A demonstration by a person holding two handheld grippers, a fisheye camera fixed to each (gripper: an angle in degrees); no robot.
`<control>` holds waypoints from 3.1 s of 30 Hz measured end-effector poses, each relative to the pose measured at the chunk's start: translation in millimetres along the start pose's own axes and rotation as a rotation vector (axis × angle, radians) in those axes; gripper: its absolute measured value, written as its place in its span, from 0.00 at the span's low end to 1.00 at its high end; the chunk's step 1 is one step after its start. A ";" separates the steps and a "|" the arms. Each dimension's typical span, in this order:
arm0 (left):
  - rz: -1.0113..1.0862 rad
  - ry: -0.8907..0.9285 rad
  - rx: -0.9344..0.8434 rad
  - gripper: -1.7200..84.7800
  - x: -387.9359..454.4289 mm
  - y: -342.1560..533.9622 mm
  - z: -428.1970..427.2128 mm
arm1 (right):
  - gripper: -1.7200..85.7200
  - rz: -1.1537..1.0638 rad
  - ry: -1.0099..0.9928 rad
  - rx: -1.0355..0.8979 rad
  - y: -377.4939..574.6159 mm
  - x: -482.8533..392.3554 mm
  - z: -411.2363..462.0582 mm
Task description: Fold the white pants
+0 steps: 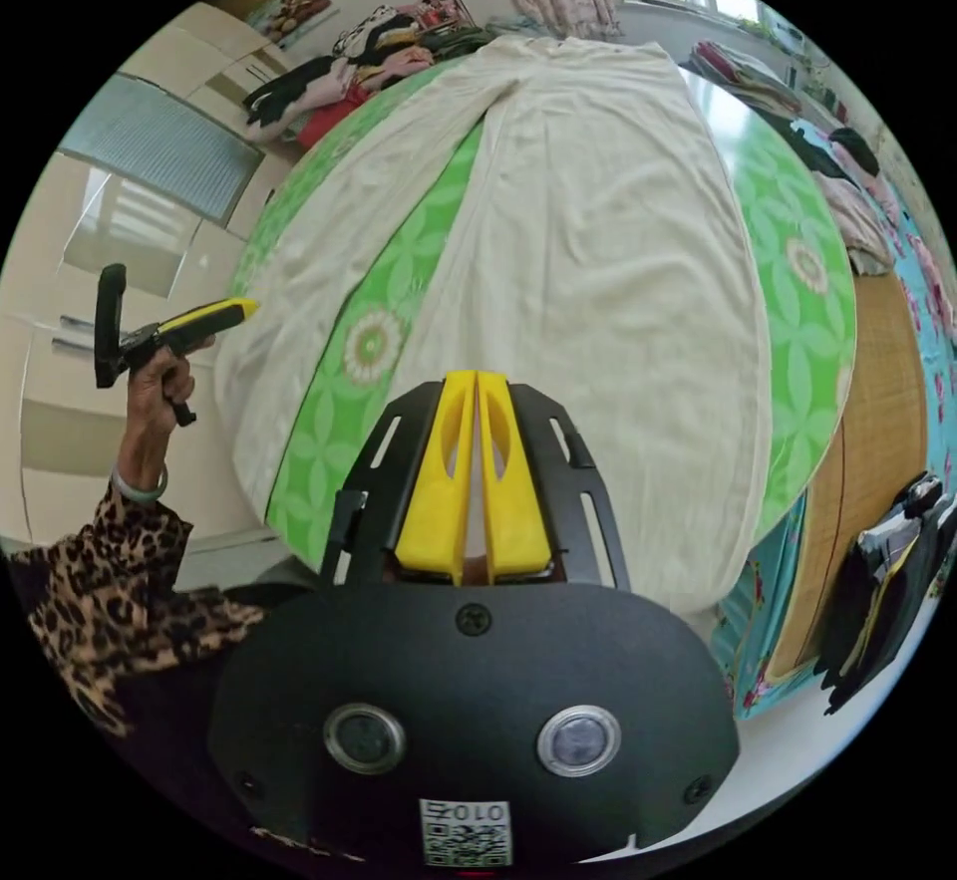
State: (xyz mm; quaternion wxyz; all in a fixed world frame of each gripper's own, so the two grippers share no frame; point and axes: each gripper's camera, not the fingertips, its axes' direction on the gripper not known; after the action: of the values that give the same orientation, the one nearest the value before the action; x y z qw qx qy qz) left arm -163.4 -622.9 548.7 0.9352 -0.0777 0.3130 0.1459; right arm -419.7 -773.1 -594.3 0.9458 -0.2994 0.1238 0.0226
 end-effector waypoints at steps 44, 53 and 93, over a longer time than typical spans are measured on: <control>-0.031 0.271 0.248 0.02 -113.6 -292.8 144.1 | 0.04 0.098 -0.047 0.180 49.8 -73.9 314.5; -0.059 0.270 0.179 0.02 -133.5 -346.9 192.1 | 0.04 0.123 -0.005 0.108 86.7 -86.7 387.5; -0.131 0.647 0.152 0.02 -219.2 -380.4 213.5 | 0.14 0.307 -0.926 0.264 265.7 -34.5 638.2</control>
State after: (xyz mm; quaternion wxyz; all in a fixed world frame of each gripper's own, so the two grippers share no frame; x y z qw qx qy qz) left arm -87.8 -981.1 871.6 0.7979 -0.0699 0.5980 0.0293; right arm -343.3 -189.2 -230.6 0.9170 -0.1144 -0.2644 0.2759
